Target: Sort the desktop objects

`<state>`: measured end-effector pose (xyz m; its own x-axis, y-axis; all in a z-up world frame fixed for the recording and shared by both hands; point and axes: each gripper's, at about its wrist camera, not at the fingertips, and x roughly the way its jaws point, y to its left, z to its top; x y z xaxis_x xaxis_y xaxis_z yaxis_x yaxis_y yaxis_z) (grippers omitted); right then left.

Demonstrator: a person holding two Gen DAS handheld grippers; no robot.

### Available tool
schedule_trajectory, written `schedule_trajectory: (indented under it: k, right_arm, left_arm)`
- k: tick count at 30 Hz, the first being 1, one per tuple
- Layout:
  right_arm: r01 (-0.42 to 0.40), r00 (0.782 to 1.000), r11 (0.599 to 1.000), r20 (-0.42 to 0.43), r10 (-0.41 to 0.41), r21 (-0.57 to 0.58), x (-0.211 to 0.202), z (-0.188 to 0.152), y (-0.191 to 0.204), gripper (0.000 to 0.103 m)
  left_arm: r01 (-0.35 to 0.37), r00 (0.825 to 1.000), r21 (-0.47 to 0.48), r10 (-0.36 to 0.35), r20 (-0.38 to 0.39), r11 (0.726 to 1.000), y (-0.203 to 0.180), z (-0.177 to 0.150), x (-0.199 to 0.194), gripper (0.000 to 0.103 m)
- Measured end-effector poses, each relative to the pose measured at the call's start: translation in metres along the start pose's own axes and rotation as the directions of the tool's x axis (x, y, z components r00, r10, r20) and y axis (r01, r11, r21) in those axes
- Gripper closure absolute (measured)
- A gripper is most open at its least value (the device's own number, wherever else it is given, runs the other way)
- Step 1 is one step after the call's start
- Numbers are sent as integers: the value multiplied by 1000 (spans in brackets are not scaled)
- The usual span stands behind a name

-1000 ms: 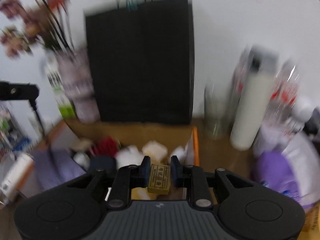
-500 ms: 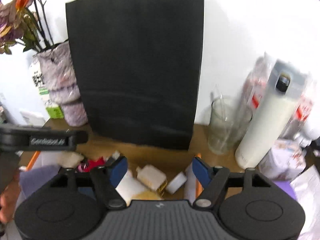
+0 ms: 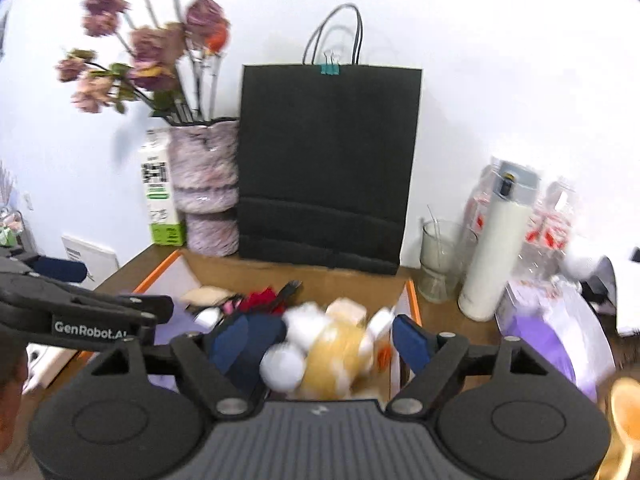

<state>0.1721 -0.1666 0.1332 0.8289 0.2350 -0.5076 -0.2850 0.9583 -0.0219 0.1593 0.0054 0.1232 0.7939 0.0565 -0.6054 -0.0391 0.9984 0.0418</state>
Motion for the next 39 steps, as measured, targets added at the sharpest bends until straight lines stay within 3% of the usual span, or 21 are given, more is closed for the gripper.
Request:
schedule_trajectory:
  k: [8, 11, 17, 22, 28, 30, 35, 39]
  right_arm:
    - [6, 1000, 998, 14, -7, 62, -100, -101, 11, 19]
    - [-4, 1000, 996, 7, 3, 84, -128, -138, 12, 17]
    - [9, 1000, 997, -17, -7, 79, -156, -203, 24, 16]
    - [1, 998, 996, -68, 5, 89, -149, -225, 29, 14]
    - [80, 988, 994, -138, -69, 74, -116, -226, 26, 14]
    - [83, 986, 993, -153, -70, 81, -107, -222, 24, 8]
    - [80, 983, 993, -173, -64, 87, -88, -214, 21, 0]
    - [98, 982, 990, -173, -79, 103, -79, -209, 20, 0]
  left_arm:
    - [61, 997, -12, -60, 54, 998, -5, -113, -88, 0]
    - [12, 998, -32, -10, 62, 999, -9, -154, -112, 0]
    - [13, 997, -57, -9, 74, 998, -6, -215, -135, 0]
    - [32, 999, -27, -31, 28, 999, -8, -221, -114, 0]
    - [45, 999, -57, -47, -29, 997, -6, -219, -83, 0]
    - [38, 998, -29, -40, -56, 999, -10, -217, -74, 0]
    - [26, 998, -25, -27, -52, 999, -14, -212, -65, 0]
    - [1, 999, -43, -3, -49, 999, -15, -211, -62, 0]
